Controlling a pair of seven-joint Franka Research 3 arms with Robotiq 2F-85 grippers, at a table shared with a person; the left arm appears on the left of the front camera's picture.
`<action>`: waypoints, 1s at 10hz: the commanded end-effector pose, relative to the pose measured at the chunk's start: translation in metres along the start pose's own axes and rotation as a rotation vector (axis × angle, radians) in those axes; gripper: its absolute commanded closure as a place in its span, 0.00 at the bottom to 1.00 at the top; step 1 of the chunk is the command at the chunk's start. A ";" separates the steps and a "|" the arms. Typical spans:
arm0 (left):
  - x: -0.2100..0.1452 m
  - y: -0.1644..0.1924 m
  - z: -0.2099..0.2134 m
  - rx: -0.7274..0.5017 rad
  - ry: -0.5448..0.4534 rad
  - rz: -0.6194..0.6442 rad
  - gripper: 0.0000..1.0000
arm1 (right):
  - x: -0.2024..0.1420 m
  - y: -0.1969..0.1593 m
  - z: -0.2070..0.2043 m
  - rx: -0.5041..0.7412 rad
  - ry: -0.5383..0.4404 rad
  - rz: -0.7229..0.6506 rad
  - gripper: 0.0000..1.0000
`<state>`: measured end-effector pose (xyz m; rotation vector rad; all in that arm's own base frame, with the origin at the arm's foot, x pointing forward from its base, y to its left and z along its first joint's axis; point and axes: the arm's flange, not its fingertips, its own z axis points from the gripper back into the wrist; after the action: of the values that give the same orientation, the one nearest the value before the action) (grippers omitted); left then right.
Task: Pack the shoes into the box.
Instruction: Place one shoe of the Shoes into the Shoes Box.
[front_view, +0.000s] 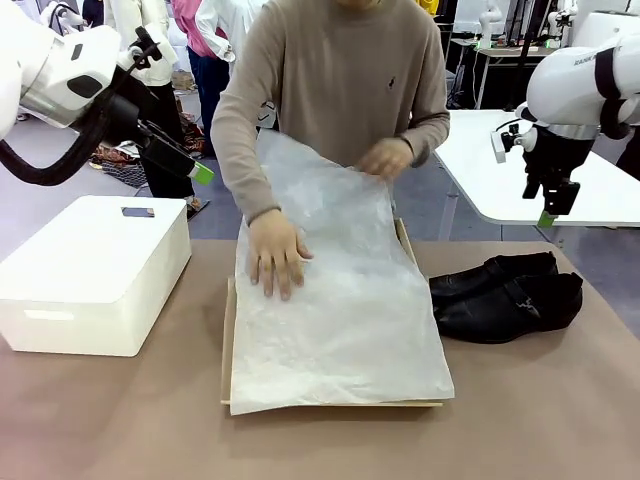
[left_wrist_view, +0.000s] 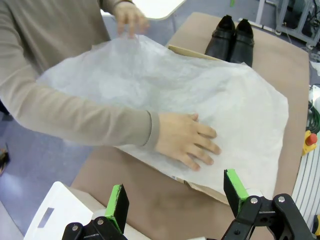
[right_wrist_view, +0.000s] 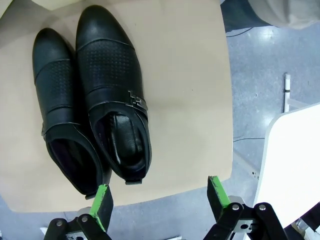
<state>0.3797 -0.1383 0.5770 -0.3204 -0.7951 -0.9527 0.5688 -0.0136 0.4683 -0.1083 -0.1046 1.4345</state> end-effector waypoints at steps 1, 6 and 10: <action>-0.001 0.002 0.001 -0.016 -0.011 -0.003 0.00 | -0.002 0.001 0.001 -0.005 -0.001 0.001 0.00; -0.001 0.002 0.001 -0.016 -0.011 -0.003 0.00 | 0.001 -0.005 -0.011 -0.003 0.002 -0.010 0.00; -0.001 0.002 0.001 -0.016 -0.011 -0.003 0.00 | -0.006 -0.012 -0.049 0.014 -0.006 -0.003 0.00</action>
<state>0.3797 -0.1383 0.5770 -0.3204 -0.7951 -0.9526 0.5829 -0.0183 0.4267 -0.0890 -0.0804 1.4267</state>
